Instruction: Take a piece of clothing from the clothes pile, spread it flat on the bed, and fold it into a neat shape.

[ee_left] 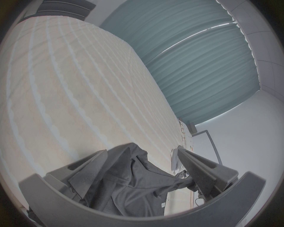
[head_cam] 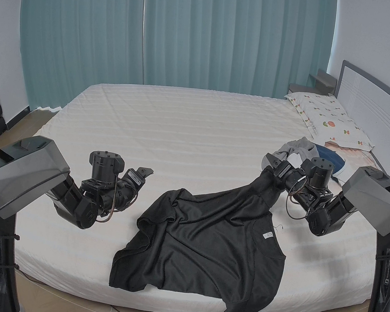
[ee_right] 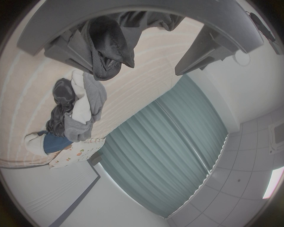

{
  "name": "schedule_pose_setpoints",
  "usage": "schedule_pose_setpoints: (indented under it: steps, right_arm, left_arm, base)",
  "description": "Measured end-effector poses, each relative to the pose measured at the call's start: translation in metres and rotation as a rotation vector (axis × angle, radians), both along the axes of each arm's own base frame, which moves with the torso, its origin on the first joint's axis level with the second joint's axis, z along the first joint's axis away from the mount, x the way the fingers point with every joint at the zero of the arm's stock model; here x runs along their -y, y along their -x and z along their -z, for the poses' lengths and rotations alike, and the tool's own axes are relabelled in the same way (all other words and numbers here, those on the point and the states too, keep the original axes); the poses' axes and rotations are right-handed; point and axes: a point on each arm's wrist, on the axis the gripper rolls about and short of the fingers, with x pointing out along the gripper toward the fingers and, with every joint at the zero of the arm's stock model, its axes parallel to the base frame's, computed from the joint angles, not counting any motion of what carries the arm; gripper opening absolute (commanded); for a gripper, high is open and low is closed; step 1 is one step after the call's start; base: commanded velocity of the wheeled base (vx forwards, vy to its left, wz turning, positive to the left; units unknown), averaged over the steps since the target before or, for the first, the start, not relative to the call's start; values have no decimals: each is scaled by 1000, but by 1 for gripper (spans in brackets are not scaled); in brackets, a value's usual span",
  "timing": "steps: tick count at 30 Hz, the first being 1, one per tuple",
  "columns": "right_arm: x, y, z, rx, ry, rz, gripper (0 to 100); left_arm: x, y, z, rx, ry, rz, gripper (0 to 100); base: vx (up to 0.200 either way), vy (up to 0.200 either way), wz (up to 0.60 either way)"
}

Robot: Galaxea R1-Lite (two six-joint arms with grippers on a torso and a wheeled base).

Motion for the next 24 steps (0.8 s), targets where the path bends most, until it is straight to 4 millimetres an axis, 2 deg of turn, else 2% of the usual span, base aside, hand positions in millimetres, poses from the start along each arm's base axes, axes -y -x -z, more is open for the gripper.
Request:
schedule_pose_setpoints:
  steps: [5,12,17,24]
  right_arm:
    - [1,5,15,-110,35,-6,100]
    - [7,14,36,-289,97,-6,100]
    - [17,19,34,-323,95,-41,100]
    - [34,44,29,-377,85,-96,100]
  left_arm:
    - [-4,4,-1,-9,-1,-4,100]
    - [-9,24,3,-63,4,46,100]
    - [-13,46,1,-108,21,112,100]
    - [-18,75,-3,-150,28,153,100]
  base:
    - [0,0,0]
    - [0,0,0]
    - [0,0,0]
    - [0,0,0]
